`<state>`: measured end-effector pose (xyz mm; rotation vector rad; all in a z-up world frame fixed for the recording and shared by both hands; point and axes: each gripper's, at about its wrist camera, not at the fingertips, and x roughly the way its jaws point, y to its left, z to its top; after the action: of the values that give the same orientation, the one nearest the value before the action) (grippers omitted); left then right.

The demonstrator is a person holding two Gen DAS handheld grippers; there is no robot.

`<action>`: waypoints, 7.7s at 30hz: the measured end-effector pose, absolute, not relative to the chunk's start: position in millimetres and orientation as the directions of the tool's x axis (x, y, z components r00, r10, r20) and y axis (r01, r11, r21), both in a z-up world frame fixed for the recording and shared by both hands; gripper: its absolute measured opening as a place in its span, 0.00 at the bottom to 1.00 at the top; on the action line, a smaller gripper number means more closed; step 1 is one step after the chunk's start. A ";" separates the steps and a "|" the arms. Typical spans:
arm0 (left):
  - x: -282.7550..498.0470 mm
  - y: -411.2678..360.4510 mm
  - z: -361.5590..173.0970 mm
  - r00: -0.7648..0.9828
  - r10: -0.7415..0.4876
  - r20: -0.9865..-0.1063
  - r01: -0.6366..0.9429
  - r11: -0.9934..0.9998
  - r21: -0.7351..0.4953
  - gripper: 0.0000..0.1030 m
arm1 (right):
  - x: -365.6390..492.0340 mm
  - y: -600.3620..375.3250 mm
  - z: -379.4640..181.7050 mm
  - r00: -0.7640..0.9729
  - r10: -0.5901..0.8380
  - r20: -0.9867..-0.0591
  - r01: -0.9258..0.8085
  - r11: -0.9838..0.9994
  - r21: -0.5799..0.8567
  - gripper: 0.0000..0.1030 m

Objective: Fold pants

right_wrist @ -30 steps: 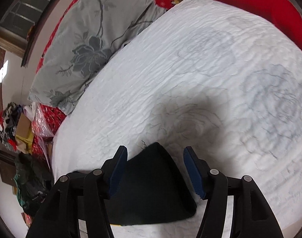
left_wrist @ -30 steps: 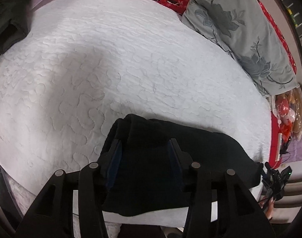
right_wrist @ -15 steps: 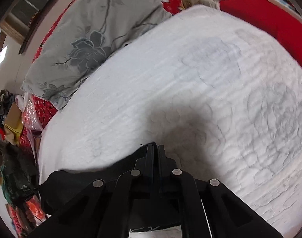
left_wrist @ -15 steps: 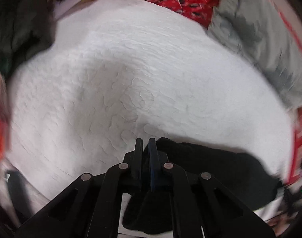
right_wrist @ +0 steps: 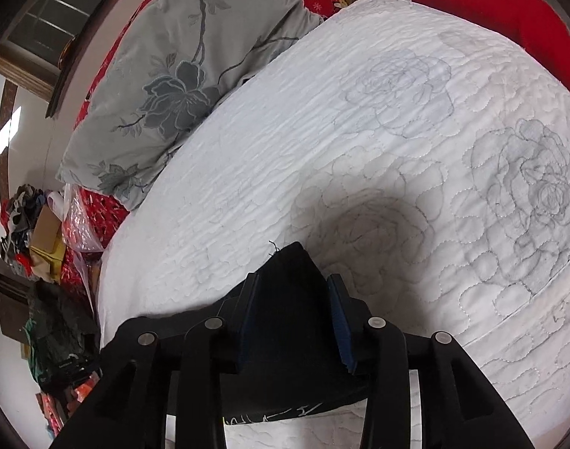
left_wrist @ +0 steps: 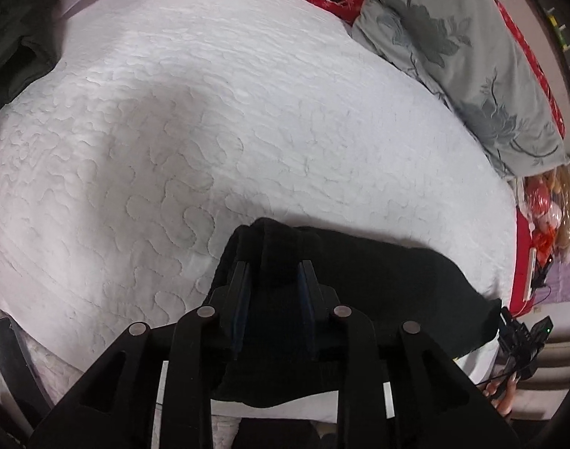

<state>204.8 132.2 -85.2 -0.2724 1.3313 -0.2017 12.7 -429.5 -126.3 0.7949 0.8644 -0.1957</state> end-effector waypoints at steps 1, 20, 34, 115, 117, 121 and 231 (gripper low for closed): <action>204.9 131.5 -85.3 0.224 -0.305 -0.926 -0.002 0.950 -0.313 0.22 | 12.9 -429.7 -125.7 0.650 0.151 -0.745 0.459 0.704 0.543 0.41; 215.1 107.3 -83.1 0.346 -0.060 -0.936 0.020 0.998 -0.057 0.04 | 21.7 -415.0 -117.1 0.680 0.133 -0.721 0.421 0.735 0.532 0.03; 170.4 177.0 -64.6 0.332 -0.261 -0.907 -0.123 0.941 -0.315 0.04 | -20.8 -424.3 -121.1 0.680 0.143 -0.720 0.468 0.671 0.575 0.36; 101.1 7.2 -142.8 0.045 -0.603 -0.796 -0.278 0.758 -0.590 0.10 | -37.9 -412.5 -161.0 0.726 0.260 -0.636 0.498 0.438 0.748 0.29; 99.7 10.0 -139.2 0.056 -0.614 -0.787 -0.285 0.746 -0.602 0.07 | -36.5 -412.5 -158.6 0.729 0.262 -0.632 0.486 0.453 0.747 0.07; 93.9 12.4 -131.8 0.068 -0.638 -0.767 -0.283 0.725 -0.628 0.06 | -41.9 -414.7 -141.0 0.778 0.278 -0.564 0.418 0.441 0.794 0.06; 136.2 123.7 -52.8 0.391 -0.240 -0.889 -0.237 0.907 -0.349 0.27 | -37.5 -437.5 -127.8 0.646 0.136 -0.751 0.473 0.701 0.534 0.26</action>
<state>136.2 123.7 -52.8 -0.4625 1.1816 -0.0015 -37.5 -437.5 -127.8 0.7924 0.8672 -0.2168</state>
